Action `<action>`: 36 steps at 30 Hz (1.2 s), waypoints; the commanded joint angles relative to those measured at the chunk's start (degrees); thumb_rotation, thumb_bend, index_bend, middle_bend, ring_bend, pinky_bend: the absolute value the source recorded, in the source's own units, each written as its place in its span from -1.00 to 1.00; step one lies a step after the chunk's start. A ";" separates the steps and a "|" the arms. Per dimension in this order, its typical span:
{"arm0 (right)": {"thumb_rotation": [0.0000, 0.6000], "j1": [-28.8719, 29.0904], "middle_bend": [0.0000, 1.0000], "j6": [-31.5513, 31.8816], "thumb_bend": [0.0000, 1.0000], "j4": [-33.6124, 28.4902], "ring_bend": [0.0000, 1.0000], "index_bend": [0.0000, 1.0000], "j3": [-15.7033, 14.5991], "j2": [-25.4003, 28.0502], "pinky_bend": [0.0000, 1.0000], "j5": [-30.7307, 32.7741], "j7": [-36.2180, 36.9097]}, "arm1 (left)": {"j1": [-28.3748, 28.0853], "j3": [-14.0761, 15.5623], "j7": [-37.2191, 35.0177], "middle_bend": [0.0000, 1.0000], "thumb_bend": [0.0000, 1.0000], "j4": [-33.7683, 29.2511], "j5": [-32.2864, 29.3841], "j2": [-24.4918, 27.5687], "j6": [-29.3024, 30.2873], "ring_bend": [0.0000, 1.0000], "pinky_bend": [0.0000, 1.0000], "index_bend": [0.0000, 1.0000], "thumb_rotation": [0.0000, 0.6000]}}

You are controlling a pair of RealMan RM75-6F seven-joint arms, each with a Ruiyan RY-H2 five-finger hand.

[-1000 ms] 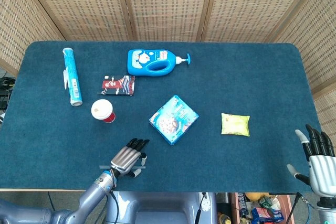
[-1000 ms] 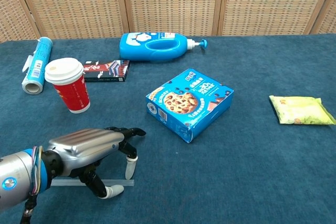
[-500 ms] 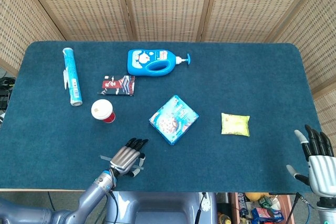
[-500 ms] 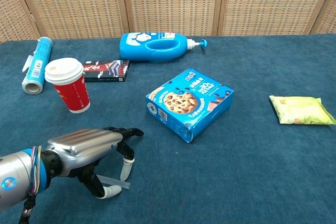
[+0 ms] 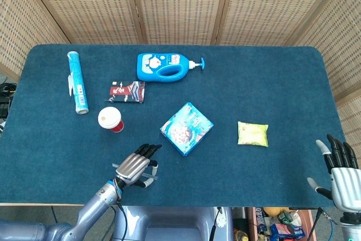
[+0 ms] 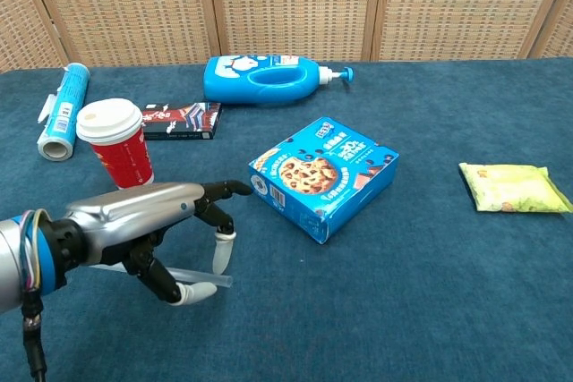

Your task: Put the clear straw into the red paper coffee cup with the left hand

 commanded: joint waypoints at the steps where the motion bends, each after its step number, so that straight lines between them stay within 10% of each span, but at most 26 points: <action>1: 1.00 0.04 -1.00 -0.11 -1.00 -0.02 -1.00 -1.00 -0.02 -0.04 -1.00 0.03 -0.09 | 0.26 -1.70 -9.68 -1.00 -0.20 -2.72 6.28 4.76 -0.83 -1.00 -1.00 0.20 1.00; 15: 1.00 0.53 -1.00 -1.20 -1.00 -0.25 -1.00 -1.00 -0.14 -0.55 -1.00 0.29 -1.26 | 2.78 -8.11 -62.08 -1.00 -0.09 5.58 27.22 13.46 15.38 -1.00 -1.00 0.23 1.00; 36: 1.00 1.82 -1.00 -3.57 -1.00 -0.79 -1.00 -1.00 0.98 -0.87 -1.00 3.05 -1.72 | 4.87 -12.07 -100.09 -1.00 -0.03 19.23 19.92 20.81 19.81 -1.00 -1.00 0.26 1.00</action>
